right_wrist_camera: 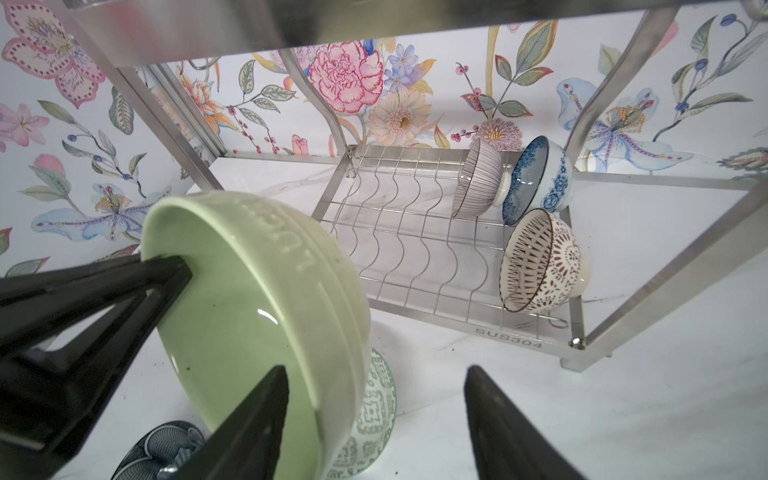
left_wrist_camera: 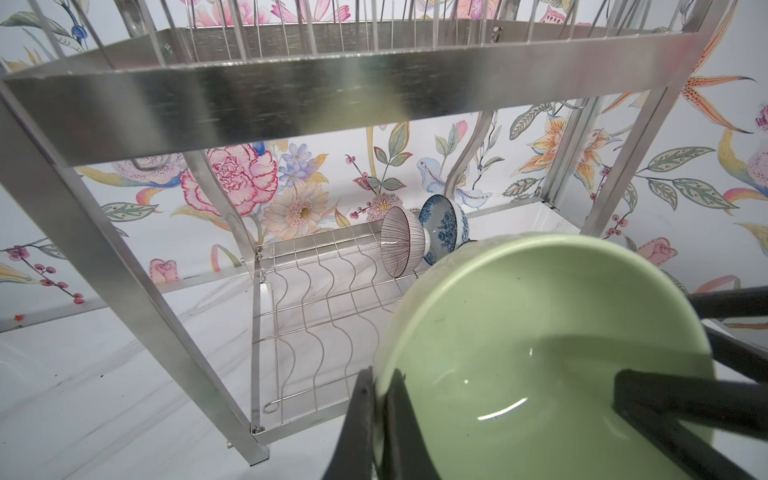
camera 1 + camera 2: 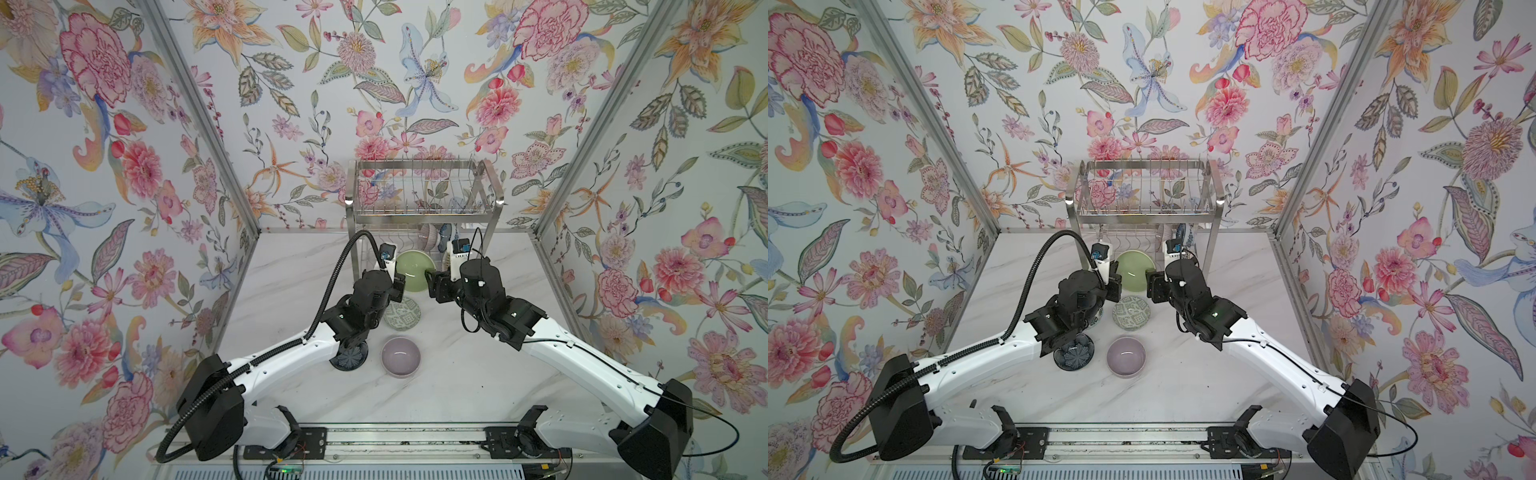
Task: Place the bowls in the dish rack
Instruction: 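Grasp the pale green bowl rim with the right gripper and release the left gripper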
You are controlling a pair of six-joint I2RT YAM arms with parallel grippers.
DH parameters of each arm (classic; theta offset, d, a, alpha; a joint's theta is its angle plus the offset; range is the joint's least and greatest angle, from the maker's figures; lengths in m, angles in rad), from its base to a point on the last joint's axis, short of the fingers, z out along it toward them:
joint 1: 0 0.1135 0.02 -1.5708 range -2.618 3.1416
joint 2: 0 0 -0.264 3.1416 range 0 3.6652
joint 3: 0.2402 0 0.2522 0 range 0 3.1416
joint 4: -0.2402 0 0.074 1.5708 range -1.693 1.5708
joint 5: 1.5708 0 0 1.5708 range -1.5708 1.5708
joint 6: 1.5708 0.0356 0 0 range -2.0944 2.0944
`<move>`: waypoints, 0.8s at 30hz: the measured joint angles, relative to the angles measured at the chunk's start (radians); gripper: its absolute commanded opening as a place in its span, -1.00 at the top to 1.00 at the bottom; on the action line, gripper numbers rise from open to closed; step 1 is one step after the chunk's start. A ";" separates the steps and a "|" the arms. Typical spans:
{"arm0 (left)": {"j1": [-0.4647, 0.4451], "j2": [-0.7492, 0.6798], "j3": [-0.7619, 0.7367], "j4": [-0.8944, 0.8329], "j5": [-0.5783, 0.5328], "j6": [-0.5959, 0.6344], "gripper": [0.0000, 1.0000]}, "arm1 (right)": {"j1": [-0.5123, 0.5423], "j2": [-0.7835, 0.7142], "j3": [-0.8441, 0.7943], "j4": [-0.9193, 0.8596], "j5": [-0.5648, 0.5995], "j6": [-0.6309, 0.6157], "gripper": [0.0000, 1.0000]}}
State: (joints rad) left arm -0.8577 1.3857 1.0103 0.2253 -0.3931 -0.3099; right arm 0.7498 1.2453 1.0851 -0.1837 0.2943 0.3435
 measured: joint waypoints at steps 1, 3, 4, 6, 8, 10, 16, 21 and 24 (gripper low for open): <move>0.000 0.005 0.000 0.000 0.004 0.000 1.00 | 0.000 0.009 0.004 0.003 0.003 0.005 -0.08; 0.000 0.013 0.000 0.000 0.013 0.000 1.00 | 0.000 0.028 0.012 0.010 0.003 0.012 -0.02; 0.000 0.016 0.000 0.000 0.018 0.000 1.00 | 0.000 0.037 0.015 0.014 0.003 0.015 0.03; 0.000 0.020 0.000 0.000 0.023 0.000 1.00 | 0.000 0.052 0.021 0.020 0.002 0.017 0.11; 0.000 0.023 0.000 0.002 0.025 -0.001 1.00 | 0.000 0.067 0.026 0.028 0.002 0.016 0.26; 0.000 0.027 0.000 0.004 0.032 -0.002 1.00 | 0.000 0.080 0.032 0.031 0.002 0.010 0.46; -0.010 0.034 0.007 0.031 0.040 -0.008 1.00 | -0.024 0.114 0.039 0.005 0.047 -0.018 1.00; -0.009 0.040 0.007 0.030 0.042 -0.008 0.74 | -0.023 0.114 0.042 -0.003 0.056 -0.037 1.00; -0.004 0.038 0.012 0.031 0.067 -0.004 -0.64 | -0.030 0.112 0.043 -0.016 0.053 -0.077 1.00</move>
State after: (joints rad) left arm -0.8619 1.4239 1.0225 0.2558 -0.3264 -0.3138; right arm 0.7200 1.3575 1.1278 -0.1993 0.3470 0.2665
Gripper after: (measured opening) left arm 0.350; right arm 0.110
